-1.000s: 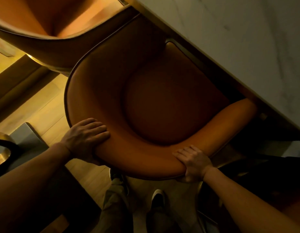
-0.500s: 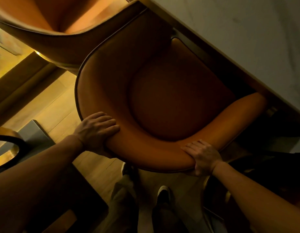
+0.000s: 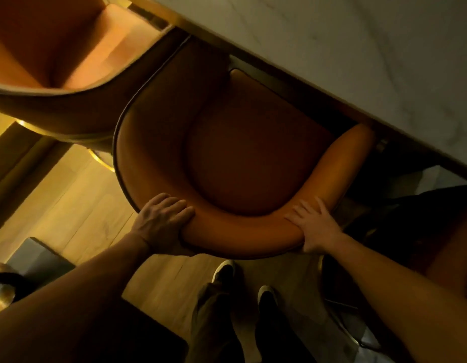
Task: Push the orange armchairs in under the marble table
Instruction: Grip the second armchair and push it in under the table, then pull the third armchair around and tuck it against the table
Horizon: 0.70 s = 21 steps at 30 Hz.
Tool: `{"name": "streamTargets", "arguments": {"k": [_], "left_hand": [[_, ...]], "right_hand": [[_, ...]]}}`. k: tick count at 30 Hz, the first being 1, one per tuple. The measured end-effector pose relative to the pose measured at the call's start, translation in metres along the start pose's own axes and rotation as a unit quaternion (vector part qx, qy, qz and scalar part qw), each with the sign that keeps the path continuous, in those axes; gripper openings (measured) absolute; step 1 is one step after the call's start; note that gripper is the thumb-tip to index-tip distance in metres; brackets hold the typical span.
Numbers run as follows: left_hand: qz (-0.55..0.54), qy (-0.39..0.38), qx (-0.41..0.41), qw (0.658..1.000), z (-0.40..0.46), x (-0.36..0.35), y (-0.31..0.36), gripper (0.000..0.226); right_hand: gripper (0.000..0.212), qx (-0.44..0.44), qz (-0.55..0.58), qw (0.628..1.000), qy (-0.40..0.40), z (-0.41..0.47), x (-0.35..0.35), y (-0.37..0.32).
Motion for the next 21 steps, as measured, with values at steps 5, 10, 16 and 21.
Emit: {"name": "streamTargets", "arguments": {"k": [5, 10, 16, 21], "left_hand": [[-0.003, -0.034, 0.01, 0.999, -0.001, 0.002, 0.002, 0.091], [0.004, -0.051, 0.02, 0.998, -0.003, -0.002, 0.002, 0.095], [0.01, -0.046, 0.02, 0.999, -0.001, 0.007, 0.006, 0.095], [0.004, -0.098, 0.02, 0.995, -0.001, 0.003, 0.004, 0.097]], "right_hand": [[0.098, -0.151, 0.181, 0.968, 0.085, -0.041, -0.008, -0.035], [0.095, -0.146, 0.275, 0.947, 0.086, -0.08, -0.016, -0.068], [0.081, -0.167, 0.327, 0.921, 0.129, -0.131, -0.037, -0.071], [0.08, -0.258, 0.394, 0.867, 0.163, -0.192, -0.092, -0.059]]}}
Point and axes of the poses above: each hand's wrist, its own z-axis towards the middle knuckle, its own x-axis out of the back of the hand, y = z × x, the point moved 9 cm from there along z, towards the middle knuckle, and after that the axes turned 9 degrees about z, right-handed, at the moved point
